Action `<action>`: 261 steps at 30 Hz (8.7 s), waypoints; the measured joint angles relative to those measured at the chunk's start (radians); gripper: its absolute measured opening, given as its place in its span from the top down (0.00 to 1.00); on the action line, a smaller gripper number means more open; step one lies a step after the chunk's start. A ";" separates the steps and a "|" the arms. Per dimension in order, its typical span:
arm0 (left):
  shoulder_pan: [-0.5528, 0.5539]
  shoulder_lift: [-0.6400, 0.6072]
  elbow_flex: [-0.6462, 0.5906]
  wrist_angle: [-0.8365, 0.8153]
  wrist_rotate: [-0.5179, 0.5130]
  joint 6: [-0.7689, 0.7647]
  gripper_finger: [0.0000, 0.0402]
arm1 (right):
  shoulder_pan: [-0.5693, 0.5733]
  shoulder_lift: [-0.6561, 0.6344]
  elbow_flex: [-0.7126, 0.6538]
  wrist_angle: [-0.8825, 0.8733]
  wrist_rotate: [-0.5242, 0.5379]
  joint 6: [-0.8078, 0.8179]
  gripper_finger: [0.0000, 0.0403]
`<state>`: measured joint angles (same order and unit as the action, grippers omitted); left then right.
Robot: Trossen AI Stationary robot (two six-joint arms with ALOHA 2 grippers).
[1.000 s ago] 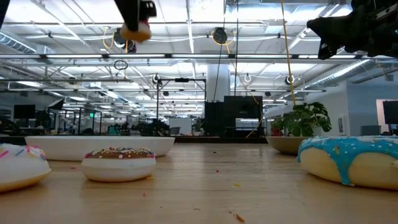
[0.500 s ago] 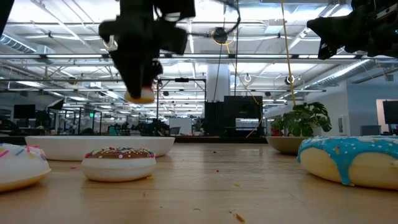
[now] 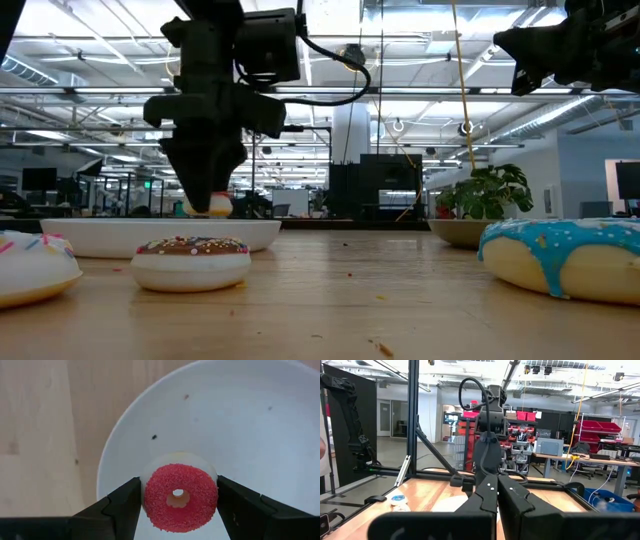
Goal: Pick & Place donuts
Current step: Put the small orange donut on the white plate, then put the small blue donut on the white plate
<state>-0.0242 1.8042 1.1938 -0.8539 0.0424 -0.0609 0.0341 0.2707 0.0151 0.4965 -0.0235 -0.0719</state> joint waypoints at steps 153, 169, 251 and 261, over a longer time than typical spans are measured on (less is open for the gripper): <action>-0.654 0.052 0.566 -0.297 -0.033 -0.754 0.98 | 0.000 0.001 0.000 0.004 0.006 -0.050 1.00; -0.728 0.216 0.566 -0.228 0.041 -0.623 0.97 | 0.000 0.004 0.000 0.007 0.102 -0.049 1.00; -0.770 0.144 0.208 -0.012 -0.034 -0.807 0.18 | 0.000 0.003 0.000 0.008 0.101 -0.044 1.00; -0.767 0.148 0.148 0.074 -0.020 -0.856 0.18 | 0.000 0.003 0.000 0.008 0.101 -0.044 1.00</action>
<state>-0.7914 1.9521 1.3419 -0.7801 0.0219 -0.9167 0.0343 0.2741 0.0151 0.5041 0.0772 -0.1163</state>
